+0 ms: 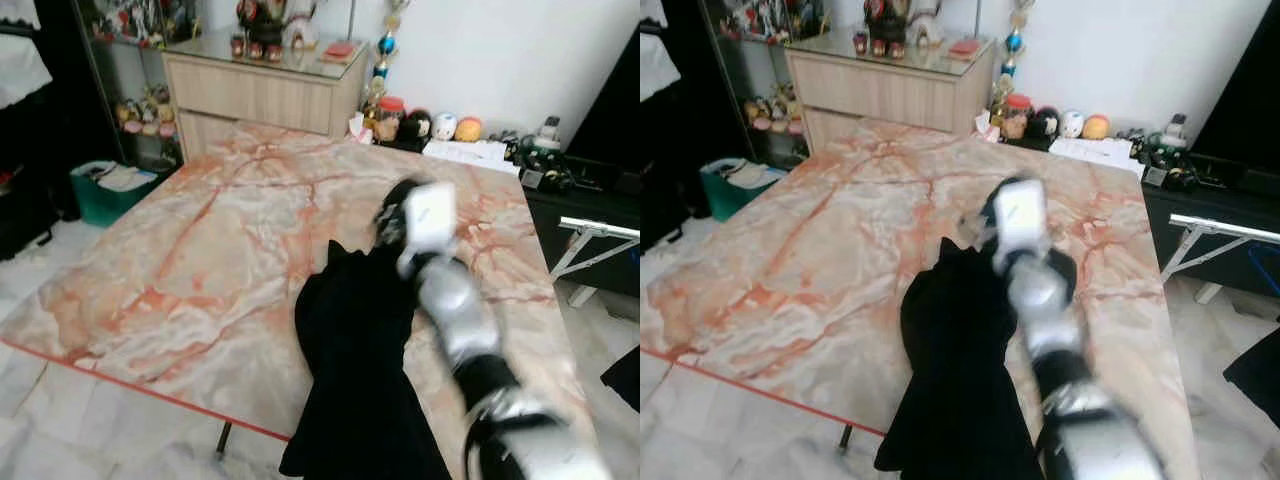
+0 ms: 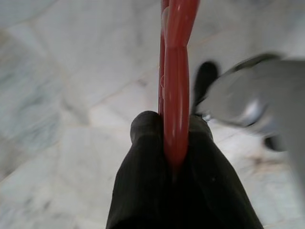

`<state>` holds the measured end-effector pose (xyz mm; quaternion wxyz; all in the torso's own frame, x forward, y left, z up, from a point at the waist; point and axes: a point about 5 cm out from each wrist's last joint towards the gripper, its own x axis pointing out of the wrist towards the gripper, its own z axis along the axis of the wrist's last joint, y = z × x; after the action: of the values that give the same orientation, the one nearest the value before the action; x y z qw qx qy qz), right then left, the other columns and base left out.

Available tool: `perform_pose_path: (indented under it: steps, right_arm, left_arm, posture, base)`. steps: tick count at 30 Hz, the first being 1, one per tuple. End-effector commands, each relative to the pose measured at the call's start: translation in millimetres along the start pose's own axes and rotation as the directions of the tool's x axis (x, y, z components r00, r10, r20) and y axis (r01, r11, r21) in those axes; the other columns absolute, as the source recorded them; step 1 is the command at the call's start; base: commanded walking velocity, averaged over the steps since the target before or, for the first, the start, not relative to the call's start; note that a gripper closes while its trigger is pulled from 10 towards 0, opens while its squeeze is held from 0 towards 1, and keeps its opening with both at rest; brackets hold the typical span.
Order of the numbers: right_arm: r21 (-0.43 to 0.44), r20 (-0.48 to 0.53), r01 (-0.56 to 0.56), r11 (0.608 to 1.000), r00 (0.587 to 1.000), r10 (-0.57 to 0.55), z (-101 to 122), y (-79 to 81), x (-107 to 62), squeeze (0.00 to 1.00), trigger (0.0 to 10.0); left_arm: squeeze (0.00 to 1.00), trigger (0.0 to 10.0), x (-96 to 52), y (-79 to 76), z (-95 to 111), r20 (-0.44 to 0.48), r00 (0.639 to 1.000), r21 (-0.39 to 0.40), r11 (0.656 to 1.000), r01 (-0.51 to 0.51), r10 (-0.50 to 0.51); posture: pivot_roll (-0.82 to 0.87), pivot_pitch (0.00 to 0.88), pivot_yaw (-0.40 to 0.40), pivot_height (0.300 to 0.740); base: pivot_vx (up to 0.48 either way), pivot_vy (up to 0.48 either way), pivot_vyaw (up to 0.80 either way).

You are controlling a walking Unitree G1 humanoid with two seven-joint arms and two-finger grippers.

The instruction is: Hang hanger

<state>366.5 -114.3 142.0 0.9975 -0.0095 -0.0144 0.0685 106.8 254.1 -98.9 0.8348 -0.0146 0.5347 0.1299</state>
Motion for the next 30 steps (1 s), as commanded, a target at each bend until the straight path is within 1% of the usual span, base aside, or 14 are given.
perform_pose_path:
  steps: [1,3,5,8,9,12,14,15,16,17,21,24,27,30]
  right_arm:
    - [0.036,-0.025,-0.016,0.999,1.0,0.017,-4,5.9,-14.7,0.0,10.0]
    - [0.033,-0.044,-0.028,0.999,0.999,0.03,-11,11.3,-30.6,0.0,10.0]
    - [0.015,-0.051,0.03,0.999,0.998,-0.029,-12,3.5,-44.2,0.0,10.0]
    - [-0.034,-0.036,0.091,0.995,0.995,-0.093,-9,-9.2,-46.8,0.0,10.0]
    - [-0.022,-0.026,0.153,0.988,0.988,-0.153,-6,-19.2,-48.7,1.0,10.0]
    - [0.005,-0.026,0.223,0.975,0.974,-0.223,-3,-28.7,-56.3,1.0,10.0]
    - [0.0,-0.032,0.216,0.976,0.976,-0.216,-3,-27.3,-62.7,1.0,10.0]
    - [-0.034,-0.058,0.175,0.984,0.982,-0.177,-10,-21.9,-72.8,1.0,10.0]
    - [-0.034,-0.058,0.175,0.984,0.982,-0.177,-10,-21.9,-72.8,1.0,10.0]
    - [-0.053,-0.094,0.142,0.988,0.985,-0.146,-19,-17.2,-81.2,1.0,10.0]
    - [-0.047,-0.153,0.113,0.993,0.981,-0.119,-24,-12.2,-92.2,1.0,10.0]
    - [-0.062,-0.214,0.036,0.997,0.976,-0.048,-31,-3.4,-101.6,1.0,10.0]
    - [-0.087,-0.22,0.011,0.996,0.975,-0.03,-29,-1.2,-103.3,1.0,10.0]
    - [-0.097,-0.2,0.013,0.995,0.979,-0.032,-26,-1.4,-102.0,1.0,10.0]
  left_arm:
    - [0.0,10.0,-2.0,1.9,-11,-0.027,1.0,0.023,1.0,0.015,-0.014]
    - [0.0,10.0,-3.6,7.7,-16,-0.032,0.999,0.03,0.999,0.011,-0.011]
    - [0.0,10.0,-5.1,12.6,-20,-0.037,0.999,0.047,0.999,0.012,-0.011]
    - [0.0,10.0,-5.3,13.2,-20,-0.039,0.999,0.062,0.998,0.017,-0.014]
    - [0.0,10.0,-5.3,13.2,-20,-0.039,0.999,0.071,0.997,0.02,-0.017]
    - [0.0,10.0,-5.1,13.3,-18,-0.035,0.999,0.081,0.996,0.022,-0.019]
    - [0.0,10.0,-5.0,13.6,-17,-0.034,0.999,0.086,0.996,0.022,-0.019]
    - [0.0,10.0,-4.6,13.3,-15,-0.031,0.999,0.095,0.995,0.024,-0.021]
    - [0.0,10.0,-4.6,13.3,-15,-0.031,0.999,0.095,0.995,0.024,-0.021]
    - [0.0,10.0,-4.0,11.9,-13,-0.027,0.999,0.101,0.995,0.025,-0.022]
    - [0.0,10.0,-3.0,6.5,-12,-0.024,0.999,0.108,0.994,0.03,-0.027]
    - [0.0,10.0,-1.0,-8.2,-10,-0.022,0.999,0.116,0.992,0.045,-0.043]
    - [0.0,10.0,0.7,-22.0,-6,-0.019,0.998,0.119,0.991,0.057,-0.055]
    - [0.0,10.0,1.2,-24.8,-4,-0.017,0.998,0.119,0.991,0.058,-0.056]
  posture:
    - [0.09,0.0,-0.006,0.74]
    - [0.08,0.0,-0.002,0.74]
    - [0.07,0.0,0.001,0.74]
    - [0.07,0.0,-0.001,0.74]
    - [0.07,0.0,0.0,0.74]
    - [0.07,0.0,0.0,0.74]
    - [0.06,0.0,0.003,0.74]
    - [0.06,0.0,0.002,0.74]
    - [0.06,0.0,0.002,0.74]
    - [0.06,0.0,0.002,0.74]
    - [0.06,0.0,0.001,0.74]
    - [0.05,0.0,-0.001,0.74]
    - [0.05,0.0,-0.006,0.74]
    - [0.05,0.0,-0.006,0.74]
  base:
    - [0.0,0.0,0.0]
    - [0.0,0.0,0.0]
    - [0.0,0.0,0.0]
    - [0.0,0.0,0.0]
    - [0.0,0.0,0.0]
    - [0.0,0.0,0.0]
    - [0.0,0.0,0.0]
    - [0.0,0.0,0.0]
    - [0.0,0.0,0.0]
    - [0.0,0.0,0.0]
    - [0.0,0.0,0.0]
    - [0.0,0.0,0.0]
    - [0.0,0.0,0.0]
    - [0.0,0.0,0.0]
